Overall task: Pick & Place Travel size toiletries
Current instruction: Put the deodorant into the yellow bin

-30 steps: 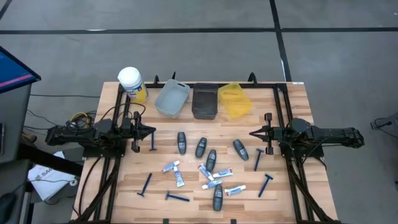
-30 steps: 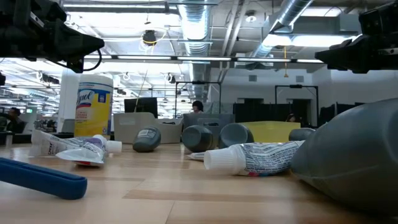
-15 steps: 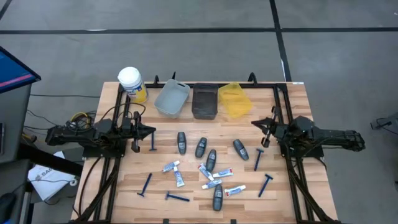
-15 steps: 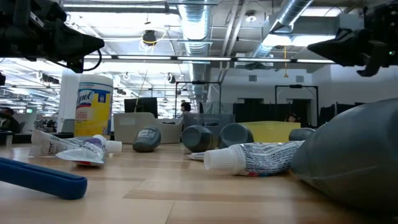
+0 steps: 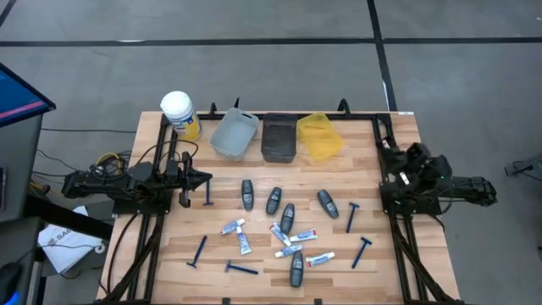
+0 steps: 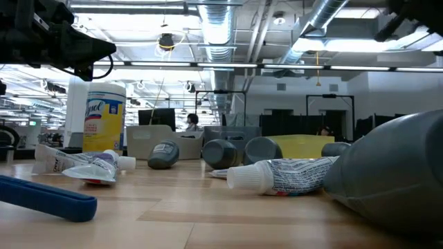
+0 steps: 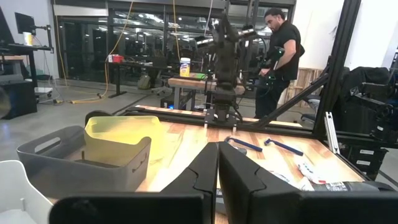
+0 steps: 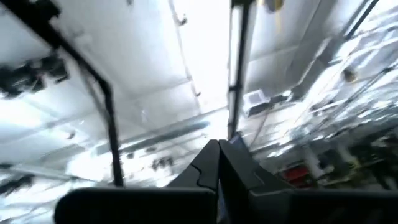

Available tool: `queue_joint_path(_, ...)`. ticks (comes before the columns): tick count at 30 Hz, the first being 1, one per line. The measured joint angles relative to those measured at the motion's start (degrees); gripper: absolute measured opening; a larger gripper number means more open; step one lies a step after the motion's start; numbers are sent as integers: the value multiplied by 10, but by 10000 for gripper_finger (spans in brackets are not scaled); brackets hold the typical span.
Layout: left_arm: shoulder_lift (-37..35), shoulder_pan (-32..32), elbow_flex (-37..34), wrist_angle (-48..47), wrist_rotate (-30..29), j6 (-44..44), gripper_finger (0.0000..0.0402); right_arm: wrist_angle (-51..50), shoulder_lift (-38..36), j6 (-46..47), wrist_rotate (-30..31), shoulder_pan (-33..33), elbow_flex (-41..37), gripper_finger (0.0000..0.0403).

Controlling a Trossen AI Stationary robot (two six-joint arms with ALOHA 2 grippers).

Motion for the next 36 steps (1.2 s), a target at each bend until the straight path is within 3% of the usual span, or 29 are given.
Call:
queue_joint_path(4,0,0,0,0,0,0,10,-47,7,1,32,-7,53,0)
queue_joint_path(8,0,0,0,0,0,0,10,-293,58,-18,93,-6,177,0)
queue_joint_path(11,0,0,0,0,0,0,10,-494,133,-15,153,-6,302,0)
queue_joint_path(13,0,0,0,0,0,0,10,-603,193,-8,161,-6,378,0)
queue_joint_path(17,0,0,0,0,0,0,10,-735,308,6,162,-6,509,0)
queue_joint_path(24,0,0,0,0,0,0,10,-988,485,127,170,-6,667,12)
queue_joint_path(30,0,0,0,0,0,0,10,-1118,634,184,84,12,691,98)
queue_joint_path(36,0,0,0,0,0,0,10,-1193,763,260,35,37,693,250)
